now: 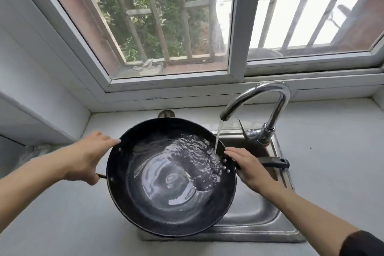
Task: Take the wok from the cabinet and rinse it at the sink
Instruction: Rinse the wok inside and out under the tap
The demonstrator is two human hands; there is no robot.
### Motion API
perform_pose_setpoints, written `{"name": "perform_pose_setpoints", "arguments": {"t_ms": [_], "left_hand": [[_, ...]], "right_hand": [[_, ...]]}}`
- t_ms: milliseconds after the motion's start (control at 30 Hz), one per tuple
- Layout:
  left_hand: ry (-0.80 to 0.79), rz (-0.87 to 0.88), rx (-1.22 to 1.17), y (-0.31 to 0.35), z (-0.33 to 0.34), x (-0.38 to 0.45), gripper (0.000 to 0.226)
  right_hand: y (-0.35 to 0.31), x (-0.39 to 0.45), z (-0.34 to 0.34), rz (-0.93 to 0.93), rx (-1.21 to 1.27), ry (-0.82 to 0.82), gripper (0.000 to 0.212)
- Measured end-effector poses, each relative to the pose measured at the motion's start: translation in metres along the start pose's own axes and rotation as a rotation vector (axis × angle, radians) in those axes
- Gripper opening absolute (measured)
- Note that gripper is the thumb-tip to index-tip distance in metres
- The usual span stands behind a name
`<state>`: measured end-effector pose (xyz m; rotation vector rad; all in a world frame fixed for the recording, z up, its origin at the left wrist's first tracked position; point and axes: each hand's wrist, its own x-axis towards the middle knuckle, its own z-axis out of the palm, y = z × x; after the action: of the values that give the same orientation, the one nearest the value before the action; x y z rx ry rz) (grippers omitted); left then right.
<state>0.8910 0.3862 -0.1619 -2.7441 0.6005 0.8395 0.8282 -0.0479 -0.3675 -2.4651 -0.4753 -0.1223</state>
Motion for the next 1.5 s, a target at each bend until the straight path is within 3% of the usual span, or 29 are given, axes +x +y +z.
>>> {"name": "perform_pose_setpoints", "arguments": {"t_ms": [467, 733, 833, 1300, 1500], "left_hand": [[0.400, 0.118, 0.043, 0.008, 0.019, 0.004, 0.110], [0.569, 0.129, 0.058, 0.021, 0.044, 0.030, 0.116], [0.595, 0.126, 0.034, 0.026, 0.052, 0.042, 0.116], [0.754, 0.151, -0.151, 0.037, 0.082, 0.085, 0.112], [0.780, 0.175, -0.127, 0.031, 0.080, 0.102, 0.112]], "right_hand": [[0.005, 0.003, -0.022, 0.011, -0.117, 0.171, 0.068], [0.013, 0.002, -0.053, -0.046, -0.256, 0.254, 0.051], [0.011, 0.001, -0.068, -0.087, -0.315, 0.286, 0.044], [0.007, -0.006, -0.103, -0.163, -0.564, 0.300, 0.052], [0.003, -0.009, -0.101, -0.140, -0.593, 0.343, 0.062]]}}
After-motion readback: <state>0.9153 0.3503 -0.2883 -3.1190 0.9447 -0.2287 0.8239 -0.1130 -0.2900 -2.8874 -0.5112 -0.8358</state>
